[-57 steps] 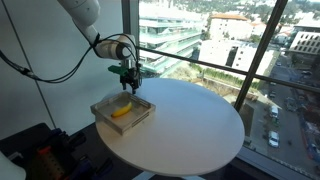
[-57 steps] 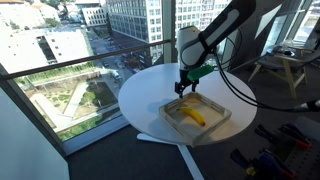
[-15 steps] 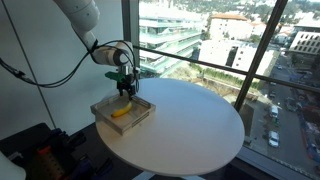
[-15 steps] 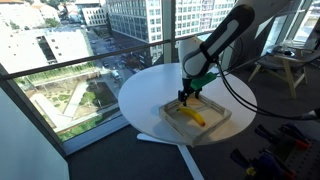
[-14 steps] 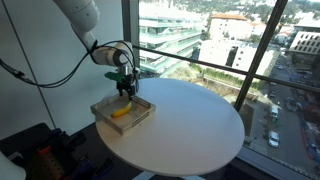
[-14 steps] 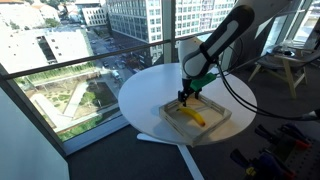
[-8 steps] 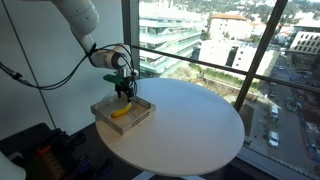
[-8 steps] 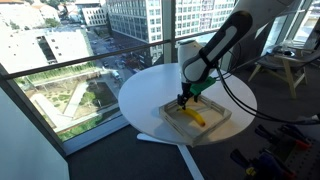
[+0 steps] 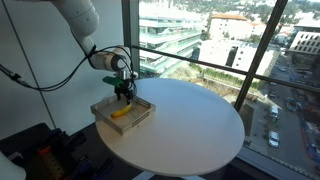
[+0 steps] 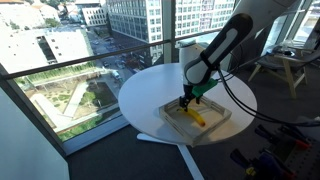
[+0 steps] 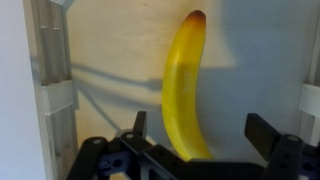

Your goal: Put the banana on the table

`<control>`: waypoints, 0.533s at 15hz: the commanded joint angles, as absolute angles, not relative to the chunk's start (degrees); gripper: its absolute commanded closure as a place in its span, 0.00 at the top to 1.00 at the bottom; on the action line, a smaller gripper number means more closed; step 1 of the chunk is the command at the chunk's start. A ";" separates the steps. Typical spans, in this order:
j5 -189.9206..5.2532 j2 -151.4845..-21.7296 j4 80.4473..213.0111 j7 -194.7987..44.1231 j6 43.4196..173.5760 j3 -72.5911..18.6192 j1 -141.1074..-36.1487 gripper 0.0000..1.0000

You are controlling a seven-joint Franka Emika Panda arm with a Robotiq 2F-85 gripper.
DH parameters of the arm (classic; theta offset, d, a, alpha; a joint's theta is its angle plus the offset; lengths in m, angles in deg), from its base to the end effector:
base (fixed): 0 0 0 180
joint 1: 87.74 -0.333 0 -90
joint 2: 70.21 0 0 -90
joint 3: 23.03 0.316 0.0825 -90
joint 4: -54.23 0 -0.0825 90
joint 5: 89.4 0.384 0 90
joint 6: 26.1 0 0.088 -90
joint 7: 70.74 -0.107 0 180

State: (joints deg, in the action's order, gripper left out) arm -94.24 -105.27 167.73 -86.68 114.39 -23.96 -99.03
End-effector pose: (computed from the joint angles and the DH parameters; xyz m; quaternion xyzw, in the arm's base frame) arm 0.5822 0.1064 0.1414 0.9970 -0.0130 -0.0619 0.0445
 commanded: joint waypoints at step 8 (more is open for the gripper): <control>-94.93 -105.99 168.84 -86.54 115.30 -25.64 -98.43 1.00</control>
